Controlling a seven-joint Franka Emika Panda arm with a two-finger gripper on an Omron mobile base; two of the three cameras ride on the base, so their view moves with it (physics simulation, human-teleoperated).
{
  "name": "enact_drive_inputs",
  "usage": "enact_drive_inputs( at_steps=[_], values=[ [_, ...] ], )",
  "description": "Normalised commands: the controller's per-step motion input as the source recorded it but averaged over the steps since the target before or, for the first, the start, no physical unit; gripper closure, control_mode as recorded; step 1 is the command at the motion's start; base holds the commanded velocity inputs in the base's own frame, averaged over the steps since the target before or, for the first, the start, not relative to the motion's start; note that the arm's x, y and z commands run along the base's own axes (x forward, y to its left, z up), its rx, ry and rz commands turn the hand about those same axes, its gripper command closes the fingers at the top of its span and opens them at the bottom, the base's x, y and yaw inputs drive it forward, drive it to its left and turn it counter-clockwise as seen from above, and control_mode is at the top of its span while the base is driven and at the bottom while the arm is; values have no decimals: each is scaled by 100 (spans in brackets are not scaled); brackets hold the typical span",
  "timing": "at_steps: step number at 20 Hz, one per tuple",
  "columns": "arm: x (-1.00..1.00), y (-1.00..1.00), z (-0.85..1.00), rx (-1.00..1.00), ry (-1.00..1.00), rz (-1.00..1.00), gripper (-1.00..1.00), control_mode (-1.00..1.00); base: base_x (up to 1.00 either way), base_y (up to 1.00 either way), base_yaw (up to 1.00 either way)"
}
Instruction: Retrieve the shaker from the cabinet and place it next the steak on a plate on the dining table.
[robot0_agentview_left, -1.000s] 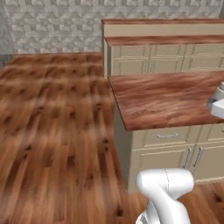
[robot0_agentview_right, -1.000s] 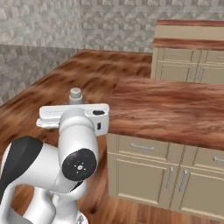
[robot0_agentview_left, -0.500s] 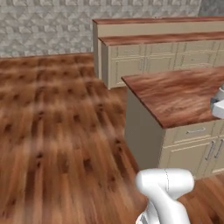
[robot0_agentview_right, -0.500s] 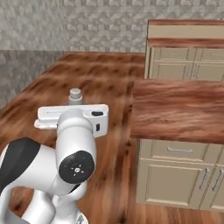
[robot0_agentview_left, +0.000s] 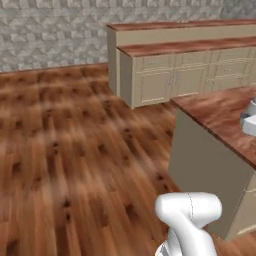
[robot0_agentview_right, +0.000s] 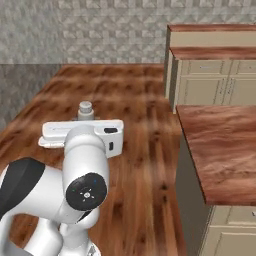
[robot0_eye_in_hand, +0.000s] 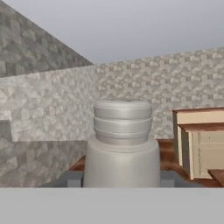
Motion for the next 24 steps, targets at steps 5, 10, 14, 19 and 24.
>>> enact_drive_inputs(
  at_steps=[5,10,14,19,24],
  values=[
    [0,0,0,0,0,0,100,100,100,100,-13],
    [0,0,0,0,0,0,100,100,100,98,-17],
    [0,0,0,0,0,0,100,100,100,83,-21],
    [0,0,0,0,0,0,100,100,100,45,-9],
    [0,0,0,0,0,0,100,100,100,0,0]
  ],
)
